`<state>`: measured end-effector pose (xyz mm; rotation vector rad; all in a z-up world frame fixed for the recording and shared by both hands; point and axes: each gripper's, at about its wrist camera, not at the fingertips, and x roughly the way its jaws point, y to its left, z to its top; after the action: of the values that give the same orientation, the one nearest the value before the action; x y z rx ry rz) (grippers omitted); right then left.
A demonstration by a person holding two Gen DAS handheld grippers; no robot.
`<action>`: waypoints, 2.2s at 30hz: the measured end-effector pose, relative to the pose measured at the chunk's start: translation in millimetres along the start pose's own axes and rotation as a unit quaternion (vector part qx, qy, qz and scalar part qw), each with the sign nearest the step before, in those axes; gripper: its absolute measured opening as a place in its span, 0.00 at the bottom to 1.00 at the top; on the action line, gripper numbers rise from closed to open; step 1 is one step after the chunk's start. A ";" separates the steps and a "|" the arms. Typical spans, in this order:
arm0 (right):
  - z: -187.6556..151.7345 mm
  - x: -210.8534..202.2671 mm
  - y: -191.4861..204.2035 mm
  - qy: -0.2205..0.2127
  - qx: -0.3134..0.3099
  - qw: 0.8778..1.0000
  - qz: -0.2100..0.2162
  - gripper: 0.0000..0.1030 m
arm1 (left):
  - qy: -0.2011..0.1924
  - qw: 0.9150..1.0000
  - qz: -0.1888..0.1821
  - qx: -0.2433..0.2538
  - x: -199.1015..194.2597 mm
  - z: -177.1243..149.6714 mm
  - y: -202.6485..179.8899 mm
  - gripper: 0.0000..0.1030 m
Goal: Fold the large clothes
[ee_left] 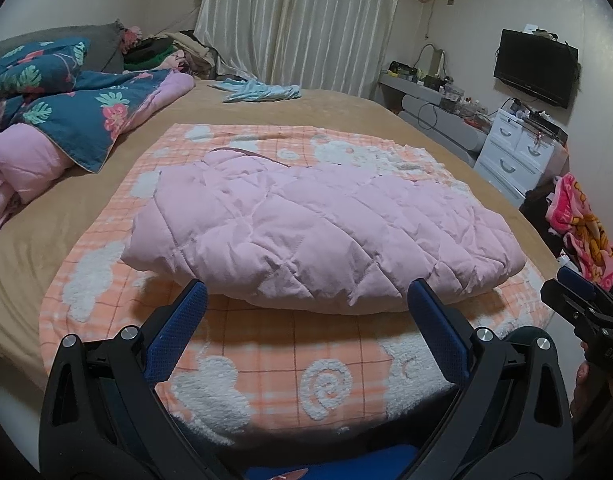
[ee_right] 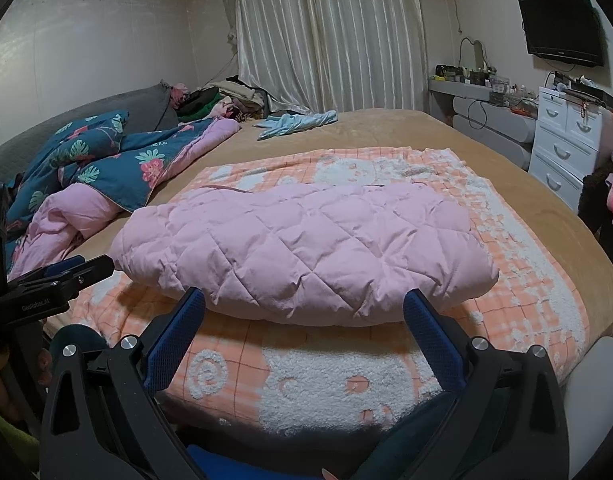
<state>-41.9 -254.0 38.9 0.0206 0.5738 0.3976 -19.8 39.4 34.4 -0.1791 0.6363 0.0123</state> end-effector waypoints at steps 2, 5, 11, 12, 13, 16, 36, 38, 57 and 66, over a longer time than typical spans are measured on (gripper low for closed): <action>-0.1 0.1 0.1 0.000 0.000 1.000 0.000 0.96 | -0.001 1.000 -0.001 0.001 -0.8 0.7 1.3 0.91; 0.0 0.1 0.0 0.000 -0.001 1.000 0.000 0.96 | -0.002 1.000 0.000 0.001 -2.1 0.5 2.6 0.91; 0.1 -0.1 -0.2 0.000 -0.001 1.000 0.000 0.96 | -0.005 1.000 0.003 0.003 -4.3 0.9 1.5 0.91; 0.1 -0.2 -0.2 -0.001 -0.001 1.000 0.000 0.96 | -0.004 1.000 0.003 0.003 -4.5 1.2 2.4 0.91; 0.2 -0.1 -0.3 0.000 -0.001 1.000 0.000 0.96 | -0.004 1.000 0.004 0.003 -4.4 0.8 2.0 0.91; 0.2 -0.2 -0.3 -0.001 -0.001 1.000 0.000 0.96 | -0.004 1.000 0.005 0.003 -5.0 1.1 1.6 0.91; 0.1 -0.2 -0.8 0.000 -0.001 1.000 0.000 0.96 | -0.001 1.000 0.008 0.002 -6.1 1.5 1.1 0.91; 0.1 -0.4 -0.6 -0.001 -0.001 1.000 0.000 0.96 | -0.001 1.000 0.009 0.002 -6.6 1.2 1.4 0.91; 2.1 -0.9 -2.5 -0.001 -0.002 1.000 0.000 0.96 | 0.005 1.000 0.018 0.006 -4.5 -0.7 -2.1 0.91; 1.9 -0.7 -1.6 -0.002 -0.003 1.000 -0.003 0.96 | 0.007 1.000 0.015 0.009 -4.2 -2.4 -2.6 0.91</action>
<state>-40.9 -255.5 40.6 0.0132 0.5690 0.3943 -24.3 36.6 35.4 -0.1531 0.6524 0.0351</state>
